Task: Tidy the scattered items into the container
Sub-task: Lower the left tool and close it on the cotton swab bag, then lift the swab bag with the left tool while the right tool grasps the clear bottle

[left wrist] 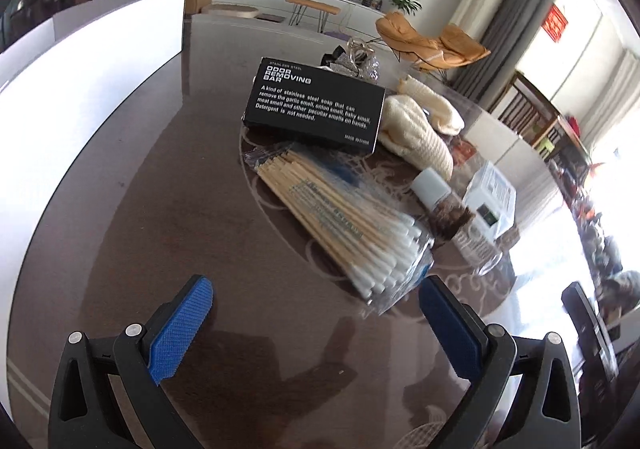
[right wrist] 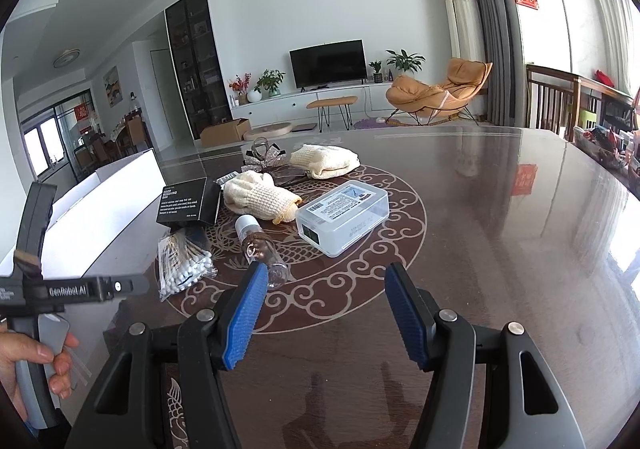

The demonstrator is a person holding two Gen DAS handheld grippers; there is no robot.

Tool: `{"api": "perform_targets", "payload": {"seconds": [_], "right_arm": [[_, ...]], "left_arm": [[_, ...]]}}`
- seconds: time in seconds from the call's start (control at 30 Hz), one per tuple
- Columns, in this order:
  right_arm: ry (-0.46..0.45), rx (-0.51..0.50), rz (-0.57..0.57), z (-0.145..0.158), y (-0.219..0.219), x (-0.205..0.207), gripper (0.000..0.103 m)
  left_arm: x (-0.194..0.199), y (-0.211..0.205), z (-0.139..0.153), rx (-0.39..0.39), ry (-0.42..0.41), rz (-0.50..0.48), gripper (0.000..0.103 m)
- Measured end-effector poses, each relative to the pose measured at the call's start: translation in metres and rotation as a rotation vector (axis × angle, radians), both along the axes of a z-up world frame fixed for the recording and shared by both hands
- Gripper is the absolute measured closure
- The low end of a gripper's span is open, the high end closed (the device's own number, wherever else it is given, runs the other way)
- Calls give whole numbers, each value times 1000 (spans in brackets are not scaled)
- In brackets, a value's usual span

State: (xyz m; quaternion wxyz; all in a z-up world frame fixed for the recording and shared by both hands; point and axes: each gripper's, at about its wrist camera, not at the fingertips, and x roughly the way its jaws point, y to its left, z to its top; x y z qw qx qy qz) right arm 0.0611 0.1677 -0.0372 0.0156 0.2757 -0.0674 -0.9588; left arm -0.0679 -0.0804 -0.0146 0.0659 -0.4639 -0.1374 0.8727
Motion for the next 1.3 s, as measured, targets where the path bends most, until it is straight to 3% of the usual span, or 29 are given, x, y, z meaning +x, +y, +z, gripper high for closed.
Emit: {"api": "perform_targets", "payload": {"seconds": [0.07, 0.23, 0.3, 0.5, 0.57, 0.63, 0.73, 0.9, 1.0, 1.17, 1.23, 1.27, 1.3], "right_arm": [[-7, -1, 0, -1, 0, -2, 41], [-12, -7, -6, -2, 1, -2, 41], [-9, -10, -7, -2, 2, -2, 41], [-9, -23, -4, -2, 3, -3, 41], [-32, -49, 15, -5, 6, -7, 41], [-102, -98, 99, -13, 7, -23, 41], [-211, -70, 224, -23, 0, -53, 41], [-260, -3, 359, -13, -21, -94, 41], [-348, 25, 430, -23, -41, -124, 41], [-437, 117, 425, -45, -60, -151, 41], [-440, 115, 418, -43, -63, -152, 47], [-445, 110, 413, -41, -65, -151, 74], [-446, 110, 405, -39, -67, -149, 74]], "left_arm": [[-19, 14, 4, 11, -10, 42, 0], [-60, 50, -8, -128, -39, 122, 0], [-69, 55, -17, -139, -64, 146, 0], [-64, 64, -30, -310, -103, 114, 0], [-55, 55, -31, -301, -81, 91, 2], [-44, 49, -24, -314, -30, 41, 43], [-35, 28, -19, -257, -13, -29, 56], [-12, -4, -15, -188, -5, -75, 64], [-1, -19, -14, -157, -8, -76, 65], [19, -29, -14, -125, -1, -85, 65], [29, -31, -15, -116, 3, -94, 65], [33, -31, -14, -115, 7, -97, 66], [40, -30, -13, -108, 11, -100, 66]]}}
